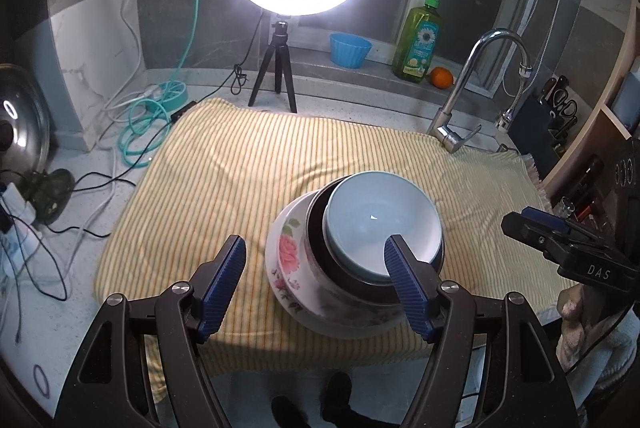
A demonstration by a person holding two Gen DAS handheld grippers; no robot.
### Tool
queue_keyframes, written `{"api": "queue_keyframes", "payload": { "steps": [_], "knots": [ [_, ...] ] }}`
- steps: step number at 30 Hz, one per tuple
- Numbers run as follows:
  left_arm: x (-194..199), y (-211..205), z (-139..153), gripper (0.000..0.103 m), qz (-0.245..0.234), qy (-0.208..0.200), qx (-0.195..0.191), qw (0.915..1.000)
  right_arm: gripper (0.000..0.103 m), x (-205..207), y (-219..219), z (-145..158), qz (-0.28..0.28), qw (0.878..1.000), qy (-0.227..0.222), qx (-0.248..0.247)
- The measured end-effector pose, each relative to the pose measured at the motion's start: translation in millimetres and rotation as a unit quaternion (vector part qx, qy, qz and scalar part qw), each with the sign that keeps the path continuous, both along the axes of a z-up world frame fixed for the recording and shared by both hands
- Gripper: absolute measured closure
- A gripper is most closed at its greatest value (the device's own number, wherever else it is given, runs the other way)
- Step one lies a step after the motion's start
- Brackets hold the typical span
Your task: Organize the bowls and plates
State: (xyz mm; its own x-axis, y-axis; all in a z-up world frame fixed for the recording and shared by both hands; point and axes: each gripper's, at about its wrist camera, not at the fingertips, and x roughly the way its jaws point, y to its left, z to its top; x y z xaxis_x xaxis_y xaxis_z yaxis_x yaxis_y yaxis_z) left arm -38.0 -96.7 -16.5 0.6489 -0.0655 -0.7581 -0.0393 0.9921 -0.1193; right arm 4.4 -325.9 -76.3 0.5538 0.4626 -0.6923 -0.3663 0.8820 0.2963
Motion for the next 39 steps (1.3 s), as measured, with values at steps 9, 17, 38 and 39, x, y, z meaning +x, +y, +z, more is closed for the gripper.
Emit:
{"api": "queue_keyframes", "payload": {
  "steps": [9,17,38,39],
  "knots": [
    [-2.5,-0.1,3.5,0.031,0.008,-0.004,-0.007,0.9999,0.02,-4.3,0.3,7.1,0.003,1.0,-0.014,-0.001],
    [-2.2,-1.3,4.8,0.031,0.004,-0.004,-0.009,0.9999,0.02,-4.6,-0.5,8.2,0.001,1.0,-0.013,0.0],
    [1.1,-2.4,3.9,0.031,-0.002,-0.002,-0.013,0.9999,0.02,-3.8,-1.3,7.9,-0.005,1.0,-0.006,0.0],
    [1.2,-3.8,4.0,0.031,-0.004,-0.004,-0.01,0.9999,0.02,-4.2,-1.1,7.8,-0.005,1.0,-0.007,0.0]
  ]
}}
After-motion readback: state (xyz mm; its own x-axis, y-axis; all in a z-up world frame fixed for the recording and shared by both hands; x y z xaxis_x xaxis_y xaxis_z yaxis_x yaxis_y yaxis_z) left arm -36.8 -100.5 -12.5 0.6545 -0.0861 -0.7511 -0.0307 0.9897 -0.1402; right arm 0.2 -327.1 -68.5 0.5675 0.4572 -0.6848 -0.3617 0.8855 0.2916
